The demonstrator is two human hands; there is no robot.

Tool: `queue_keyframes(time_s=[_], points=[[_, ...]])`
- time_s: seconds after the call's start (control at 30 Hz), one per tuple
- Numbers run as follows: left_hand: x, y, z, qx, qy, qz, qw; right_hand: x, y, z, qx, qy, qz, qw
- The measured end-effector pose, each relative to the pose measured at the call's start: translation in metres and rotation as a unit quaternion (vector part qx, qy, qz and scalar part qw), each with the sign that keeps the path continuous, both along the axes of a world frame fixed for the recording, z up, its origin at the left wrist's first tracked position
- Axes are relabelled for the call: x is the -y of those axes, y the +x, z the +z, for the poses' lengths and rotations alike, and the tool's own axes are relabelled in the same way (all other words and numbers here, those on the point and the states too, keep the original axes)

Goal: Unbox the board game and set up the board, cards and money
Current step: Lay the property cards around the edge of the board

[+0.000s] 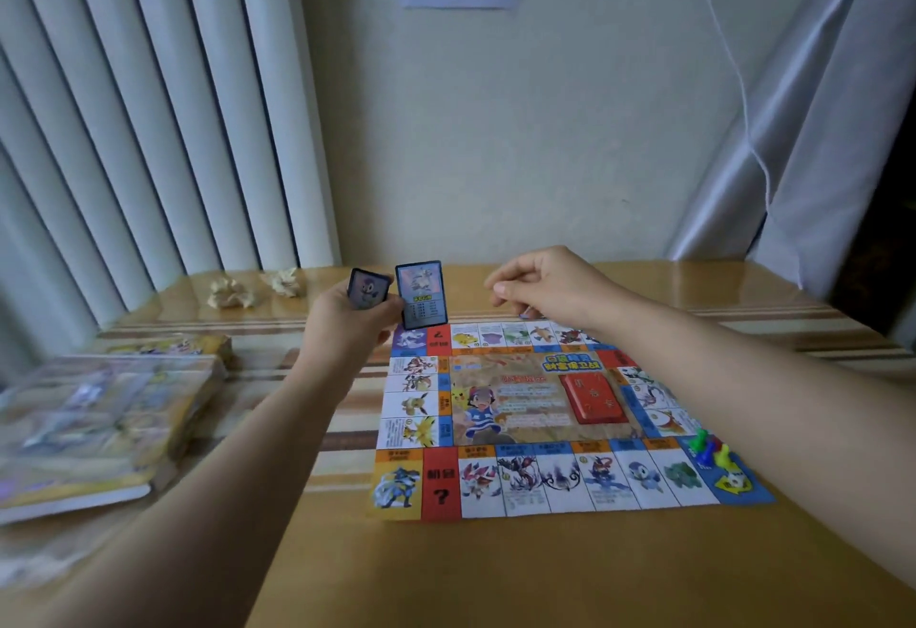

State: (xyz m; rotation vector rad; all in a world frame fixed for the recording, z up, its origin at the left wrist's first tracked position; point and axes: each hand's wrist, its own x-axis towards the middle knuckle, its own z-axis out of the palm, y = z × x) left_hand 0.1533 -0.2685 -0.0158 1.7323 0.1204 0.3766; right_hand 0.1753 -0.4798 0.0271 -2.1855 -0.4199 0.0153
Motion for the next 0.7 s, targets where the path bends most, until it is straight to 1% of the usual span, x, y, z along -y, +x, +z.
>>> queue_keyframes(time_s=[0.17,0.33,0.53,0.63,0.7], points=[[-0.027,-0.001,-0.012,-0.027,-0.017,0.038,0.999,-0.021,0.005,-0.013,-0.040,0.003,0.014,0.999],[-0.053,-0.001,-0.020,-0.059,-0.020,0.069,0.996,-0.037,0.013,-0.022,-0.054,0.005,0.019,0.998],[-0.071,-0.003,-0.028,-0.092,-0.035,0.069,0.993,-0.048,0.017,-0.024,-0.062,-0.021,0.019,0.998],[-0.072,-0.002,-0.029,-0.108,-0.060,0.060,0.991,-0.055,0.021,-0.022,-0.067,-0.023,0.019,0.997],[-0.068,0.002,-0.028,-0.111,-0.090,0.048,0.989,-0.063,0.027,-0.023,-0.088,-0.013,0.026,0.996]])
